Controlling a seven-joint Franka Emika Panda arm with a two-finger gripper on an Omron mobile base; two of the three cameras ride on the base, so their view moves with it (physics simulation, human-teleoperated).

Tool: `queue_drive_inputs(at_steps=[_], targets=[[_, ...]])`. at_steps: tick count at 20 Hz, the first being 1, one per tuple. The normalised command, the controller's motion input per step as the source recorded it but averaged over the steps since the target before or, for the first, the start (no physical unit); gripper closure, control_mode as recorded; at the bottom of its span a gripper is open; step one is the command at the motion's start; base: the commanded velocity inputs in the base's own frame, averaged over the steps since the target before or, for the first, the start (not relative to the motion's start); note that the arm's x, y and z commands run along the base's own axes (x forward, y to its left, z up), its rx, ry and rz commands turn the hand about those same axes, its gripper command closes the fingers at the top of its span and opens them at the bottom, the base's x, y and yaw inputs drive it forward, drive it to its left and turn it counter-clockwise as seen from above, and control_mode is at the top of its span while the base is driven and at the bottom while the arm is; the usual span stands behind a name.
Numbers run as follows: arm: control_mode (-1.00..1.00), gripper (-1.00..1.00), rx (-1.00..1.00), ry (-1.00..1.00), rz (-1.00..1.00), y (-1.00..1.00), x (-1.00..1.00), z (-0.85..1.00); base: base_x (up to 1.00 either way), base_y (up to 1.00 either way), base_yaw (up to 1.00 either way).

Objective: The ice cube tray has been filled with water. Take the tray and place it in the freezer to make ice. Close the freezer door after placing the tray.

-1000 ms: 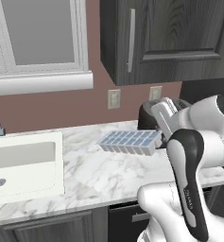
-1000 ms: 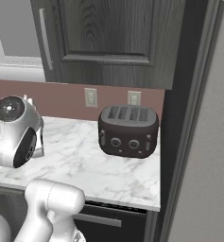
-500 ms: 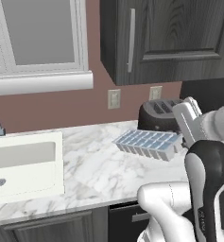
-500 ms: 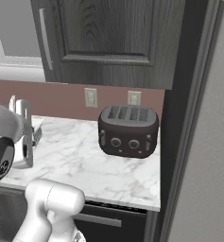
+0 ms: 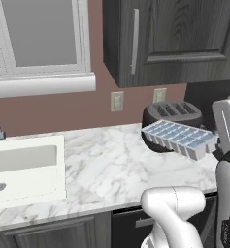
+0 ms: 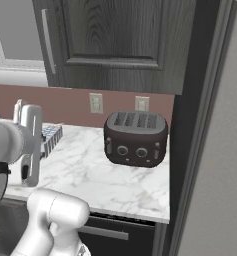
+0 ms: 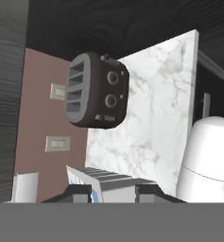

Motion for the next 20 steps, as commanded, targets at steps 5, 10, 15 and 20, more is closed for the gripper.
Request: queue_drive_inputs(at_steps=[5, 10, 15, 20], targets=[[-1.00, 1.00, 0.08, 0.00, -0.08, -0.30, -0.26, 0.40, 0.00, 0.00, 0.00], [-1.00, 1.00, 0.05, 0.00, -0.06, -0.18, -0.22, 0.32, 0.00, 0.00, 0.00], [-1.00, 1.00, 0.05, -0.01, -0.03, -0.17, -0.24, 0.21, 0.00, 0.00, 0.00], [-1.00, 1.00, 0.05, -0.03, 0.00, -0.14, -0.05, 0.01, 0.00, 0.00, 0.00]])
